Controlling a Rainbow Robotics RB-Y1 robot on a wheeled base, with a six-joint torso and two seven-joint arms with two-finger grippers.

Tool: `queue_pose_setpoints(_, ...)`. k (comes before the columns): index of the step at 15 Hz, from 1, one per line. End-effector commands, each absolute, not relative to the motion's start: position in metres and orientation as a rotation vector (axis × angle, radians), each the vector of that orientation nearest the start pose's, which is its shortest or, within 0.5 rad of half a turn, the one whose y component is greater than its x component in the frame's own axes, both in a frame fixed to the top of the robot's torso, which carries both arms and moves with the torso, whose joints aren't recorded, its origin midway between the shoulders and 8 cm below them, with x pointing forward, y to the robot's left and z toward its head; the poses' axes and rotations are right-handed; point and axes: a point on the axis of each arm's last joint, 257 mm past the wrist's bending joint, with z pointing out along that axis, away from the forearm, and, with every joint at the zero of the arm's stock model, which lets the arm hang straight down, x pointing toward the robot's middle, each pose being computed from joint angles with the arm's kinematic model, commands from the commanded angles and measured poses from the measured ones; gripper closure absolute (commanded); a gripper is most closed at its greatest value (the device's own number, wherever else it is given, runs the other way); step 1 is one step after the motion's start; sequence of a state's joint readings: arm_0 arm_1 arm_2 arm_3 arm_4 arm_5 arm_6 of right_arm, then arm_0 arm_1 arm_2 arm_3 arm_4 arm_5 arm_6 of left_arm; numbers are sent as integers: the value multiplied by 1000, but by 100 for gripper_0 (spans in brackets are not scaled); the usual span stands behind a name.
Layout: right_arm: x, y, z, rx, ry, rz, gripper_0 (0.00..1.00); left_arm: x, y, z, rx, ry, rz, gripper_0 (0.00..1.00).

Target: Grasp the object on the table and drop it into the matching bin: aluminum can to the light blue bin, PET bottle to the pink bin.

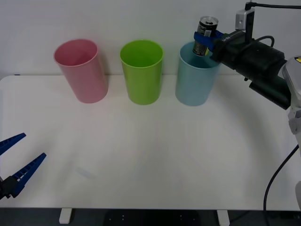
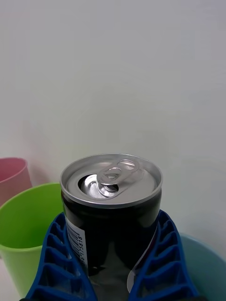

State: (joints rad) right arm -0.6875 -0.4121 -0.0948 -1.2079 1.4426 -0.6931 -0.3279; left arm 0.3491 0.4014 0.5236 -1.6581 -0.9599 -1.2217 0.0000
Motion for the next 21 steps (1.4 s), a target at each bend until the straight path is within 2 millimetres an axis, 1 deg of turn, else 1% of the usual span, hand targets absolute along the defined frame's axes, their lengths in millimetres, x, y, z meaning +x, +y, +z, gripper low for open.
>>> queue_pose_setpoints(1,666,-158,-7,-496,1388,467,100,342,330,-169,465,1441,-567,0)
queue_pose_setpoints(4,683,-165,-9,-444,1405,426,100,342,330,-169,465,1441,-567,0)
queue_pose_setpoints(7,693,-174,-14,-403,1423,399,100,342,330,-169,465,1441,-567,0)
queue_pose_setpoints(15,694,-176,-14,-398,1422,389,100,342,330,-169,465,1441,-567,0)
queue_pose_setpoints(16,695,-176,-13,-401,1420,384,70,342,330,-169,465,1441,-567,0)
queue_pose_setpoints(17,695,-175,-13,-407,1417,382,20,342,330,-169,465,1441,-567,0)
queue_pose_setpoints(18,695,-175,-11,-411,1414,377,0,342,330,-169,465,1441,-567,0)
queue_pose_setpoints(21,694,-173,-12,-423,1412,375,0,342,330,-169,465,1441,-567,0)
